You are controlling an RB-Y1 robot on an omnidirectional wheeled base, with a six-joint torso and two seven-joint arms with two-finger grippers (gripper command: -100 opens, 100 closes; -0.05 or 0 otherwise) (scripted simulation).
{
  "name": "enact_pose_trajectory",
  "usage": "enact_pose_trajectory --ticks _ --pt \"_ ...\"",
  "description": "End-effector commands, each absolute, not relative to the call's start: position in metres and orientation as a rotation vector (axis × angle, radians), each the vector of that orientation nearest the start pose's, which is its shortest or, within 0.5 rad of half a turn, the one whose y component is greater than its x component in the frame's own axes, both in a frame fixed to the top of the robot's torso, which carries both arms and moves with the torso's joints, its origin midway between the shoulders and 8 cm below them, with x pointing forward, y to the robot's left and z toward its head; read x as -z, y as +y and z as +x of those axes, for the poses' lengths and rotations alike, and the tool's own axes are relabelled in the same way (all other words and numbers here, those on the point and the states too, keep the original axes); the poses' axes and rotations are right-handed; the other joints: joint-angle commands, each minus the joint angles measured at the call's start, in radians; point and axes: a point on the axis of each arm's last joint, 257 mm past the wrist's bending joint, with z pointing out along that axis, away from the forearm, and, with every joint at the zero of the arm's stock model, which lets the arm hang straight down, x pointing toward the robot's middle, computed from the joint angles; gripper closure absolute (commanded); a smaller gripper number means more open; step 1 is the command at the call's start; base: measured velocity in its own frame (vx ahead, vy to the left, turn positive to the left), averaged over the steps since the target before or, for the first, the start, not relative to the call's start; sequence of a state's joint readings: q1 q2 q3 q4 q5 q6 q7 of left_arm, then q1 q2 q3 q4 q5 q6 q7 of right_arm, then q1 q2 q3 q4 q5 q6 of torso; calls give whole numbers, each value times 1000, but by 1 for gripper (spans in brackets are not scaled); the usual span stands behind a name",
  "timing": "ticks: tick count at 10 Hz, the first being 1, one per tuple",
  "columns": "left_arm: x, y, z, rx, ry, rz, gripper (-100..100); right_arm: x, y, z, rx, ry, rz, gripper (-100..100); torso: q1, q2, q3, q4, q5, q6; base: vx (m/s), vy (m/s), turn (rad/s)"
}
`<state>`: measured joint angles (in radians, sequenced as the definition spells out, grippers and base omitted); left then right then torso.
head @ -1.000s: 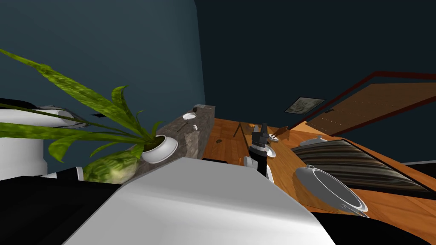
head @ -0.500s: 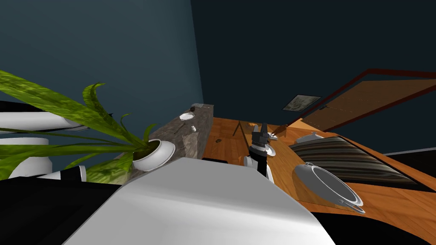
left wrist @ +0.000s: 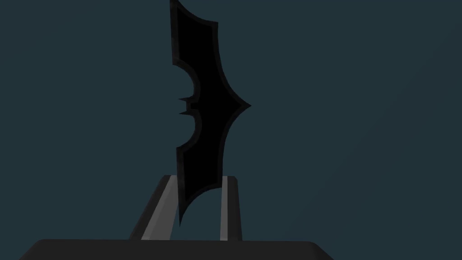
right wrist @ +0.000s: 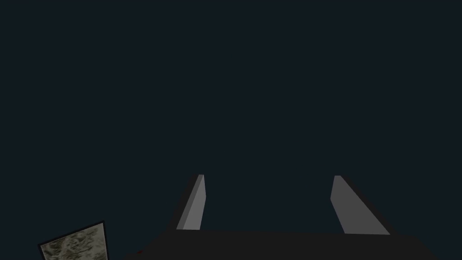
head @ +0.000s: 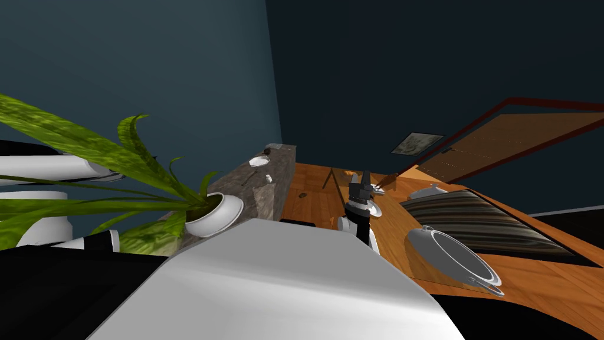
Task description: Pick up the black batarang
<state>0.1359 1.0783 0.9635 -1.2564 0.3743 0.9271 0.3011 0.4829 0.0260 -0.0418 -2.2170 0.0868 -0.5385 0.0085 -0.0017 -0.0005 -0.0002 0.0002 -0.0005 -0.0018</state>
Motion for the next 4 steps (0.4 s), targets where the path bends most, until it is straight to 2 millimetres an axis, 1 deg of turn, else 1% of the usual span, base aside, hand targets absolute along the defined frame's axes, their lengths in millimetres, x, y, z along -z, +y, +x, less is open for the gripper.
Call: enact_pose_trajectory --ticks 1,2,3,4 --pt "24 889 221 216 434 -1911 0 -9 -285 350 -1204 650 622 0 0 0 0 0 0 0 0 0 0" --pt "21 886 226 226 454 -1905 100 -9 -285 350 -1204 650 622 0 0 0 0 0 0 0 33 -40 192" --pt "22 888 224 224 444 -1907 100 -9 -285 350 -1204 650 622 0 -2 0 0 0 0 -3 22 -31 78" --pt "22 888 224 223 445 -1908 0 -9 -285 350 -1204 650 622 0 -2 0 0 0 -1 0 0 0 0"
